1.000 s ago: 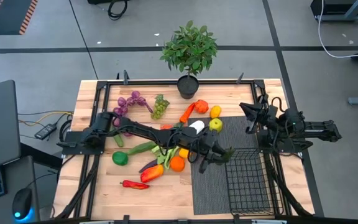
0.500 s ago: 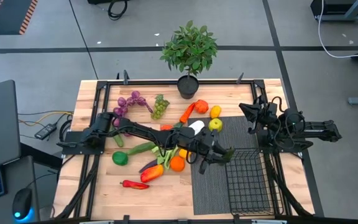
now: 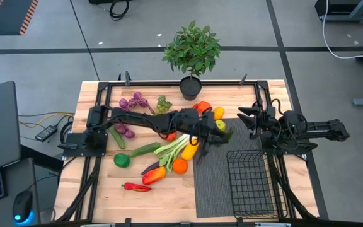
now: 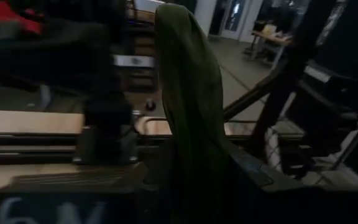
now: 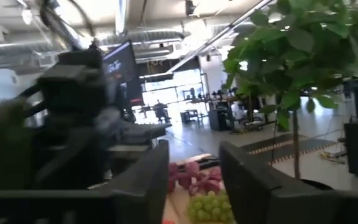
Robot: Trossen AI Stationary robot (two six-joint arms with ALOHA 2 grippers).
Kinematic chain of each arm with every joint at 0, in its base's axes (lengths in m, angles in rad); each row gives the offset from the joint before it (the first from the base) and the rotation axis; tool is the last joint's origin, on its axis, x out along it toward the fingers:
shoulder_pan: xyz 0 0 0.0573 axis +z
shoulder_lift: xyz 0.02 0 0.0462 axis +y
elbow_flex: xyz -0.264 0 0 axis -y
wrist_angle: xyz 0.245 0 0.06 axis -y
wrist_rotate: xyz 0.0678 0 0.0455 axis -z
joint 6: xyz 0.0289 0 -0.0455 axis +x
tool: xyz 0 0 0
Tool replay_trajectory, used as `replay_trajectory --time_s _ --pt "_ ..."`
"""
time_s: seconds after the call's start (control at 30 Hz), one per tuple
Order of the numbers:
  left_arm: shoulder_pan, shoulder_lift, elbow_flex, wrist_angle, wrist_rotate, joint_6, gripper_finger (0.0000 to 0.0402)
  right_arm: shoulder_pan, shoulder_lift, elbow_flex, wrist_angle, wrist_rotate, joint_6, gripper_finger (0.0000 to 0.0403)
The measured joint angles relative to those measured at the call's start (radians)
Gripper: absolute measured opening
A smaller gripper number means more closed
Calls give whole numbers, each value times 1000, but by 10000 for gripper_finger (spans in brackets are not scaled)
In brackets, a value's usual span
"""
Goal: Build produce basket
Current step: Put the top cucumber into the black wire basket
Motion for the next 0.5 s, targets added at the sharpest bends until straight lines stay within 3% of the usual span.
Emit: replay_trajectory --time_s 0.23,0.4,0.5 --pt "46 1 0 -53 -47 -14 109 47 6 0 61 -76 42 228" --pt "54 1 0 -34 -92 -7 109 75 71 0 74 -57 107 234" --pt "52 0 0 -38 -92 5 110 95 146 0 178 -52 108 234"
